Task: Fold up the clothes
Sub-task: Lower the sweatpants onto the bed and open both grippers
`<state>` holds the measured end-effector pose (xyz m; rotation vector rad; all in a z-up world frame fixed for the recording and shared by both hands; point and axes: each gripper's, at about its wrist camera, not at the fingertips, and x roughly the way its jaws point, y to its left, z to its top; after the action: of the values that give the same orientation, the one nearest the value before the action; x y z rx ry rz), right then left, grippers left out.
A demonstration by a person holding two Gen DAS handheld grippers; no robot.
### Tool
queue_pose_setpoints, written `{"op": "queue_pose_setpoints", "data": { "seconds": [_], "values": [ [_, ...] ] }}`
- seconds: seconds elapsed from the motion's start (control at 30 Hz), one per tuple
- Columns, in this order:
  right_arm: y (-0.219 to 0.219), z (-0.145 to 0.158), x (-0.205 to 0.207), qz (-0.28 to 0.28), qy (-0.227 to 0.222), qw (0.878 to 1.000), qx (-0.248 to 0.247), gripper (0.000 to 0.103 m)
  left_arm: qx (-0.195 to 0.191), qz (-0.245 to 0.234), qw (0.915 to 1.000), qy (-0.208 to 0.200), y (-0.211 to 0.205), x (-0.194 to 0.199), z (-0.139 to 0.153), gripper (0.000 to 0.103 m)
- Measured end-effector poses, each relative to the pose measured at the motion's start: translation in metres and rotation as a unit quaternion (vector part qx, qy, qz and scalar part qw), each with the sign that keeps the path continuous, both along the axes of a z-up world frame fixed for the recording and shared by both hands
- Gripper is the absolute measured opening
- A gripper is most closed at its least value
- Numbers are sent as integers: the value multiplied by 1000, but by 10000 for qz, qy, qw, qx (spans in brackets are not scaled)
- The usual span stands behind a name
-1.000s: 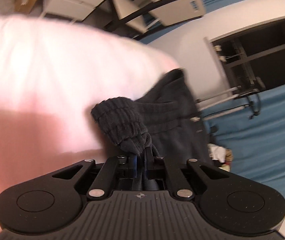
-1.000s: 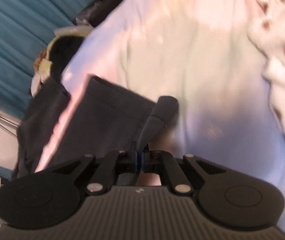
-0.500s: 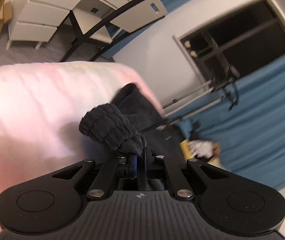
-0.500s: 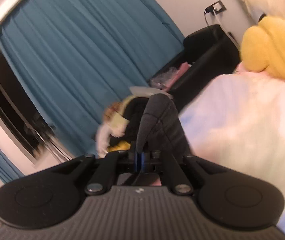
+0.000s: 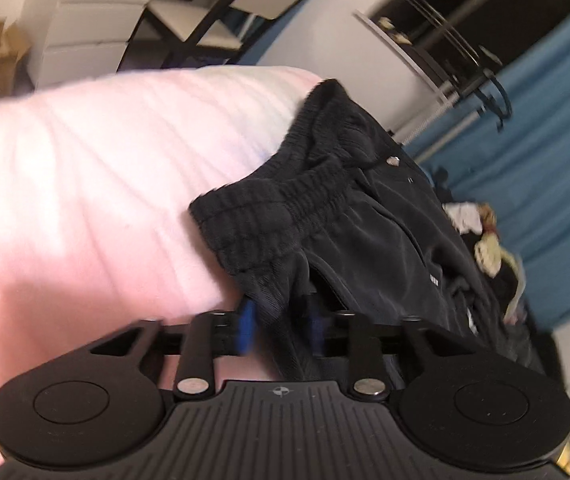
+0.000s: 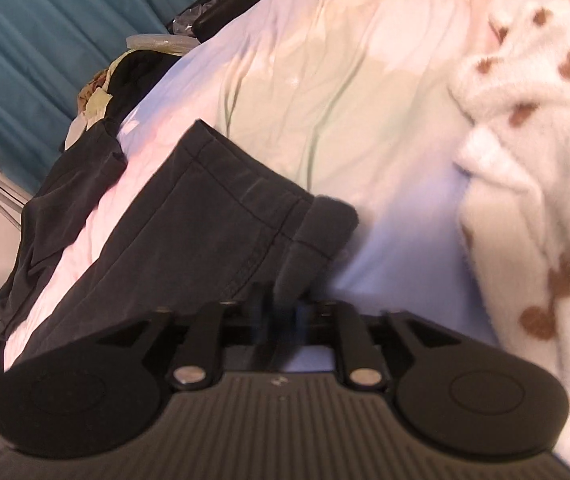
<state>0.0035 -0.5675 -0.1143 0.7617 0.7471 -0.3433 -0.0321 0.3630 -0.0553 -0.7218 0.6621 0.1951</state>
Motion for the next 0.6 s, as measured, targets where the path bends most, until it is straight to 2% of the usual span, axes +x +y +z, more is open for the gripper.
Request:
{"op": "queue_pose_setpoints", "data": {
  "seconds": [0.07, 0.1, 0.17, 0.27, 0.4, 0.47, 0.6],
  "values": [
    [4, 15, -8, 45, -57, 9996, -286, 53, 390, -28, 9992, -75, -6, -13, 12, 72],
    [6, 24, -6, 41, -83, 9987, -498, 55, 618, -61, 9980, -91, -12, -17, 19, 78],
    [11, 42, -2, 34, -137, 9957, -921, 60, 1076, -127, 9940, -131, -25, -24, 34, 82],
    [21, 69, -3, 16, -453, 9880, -1477, 61, 1531, -282, 9869, -420, -49, -24, 59, 89],
    [46, 108, 4, 323, -916, 9807, -1694, 61, 2011, -711, 9740, -762, -94, -4, 91, 89],
    [69, 126, 16, 621, -1141, 9757, -1765, 61, 2156, -917, 9674, -962, -119, 8, 104, 89],
    [124, 157, 36, 1236, -1557, 9600, -1970, 60, 2097, -1280, 9595, -1380, -170, 34, 124, 89]
  ]
}}
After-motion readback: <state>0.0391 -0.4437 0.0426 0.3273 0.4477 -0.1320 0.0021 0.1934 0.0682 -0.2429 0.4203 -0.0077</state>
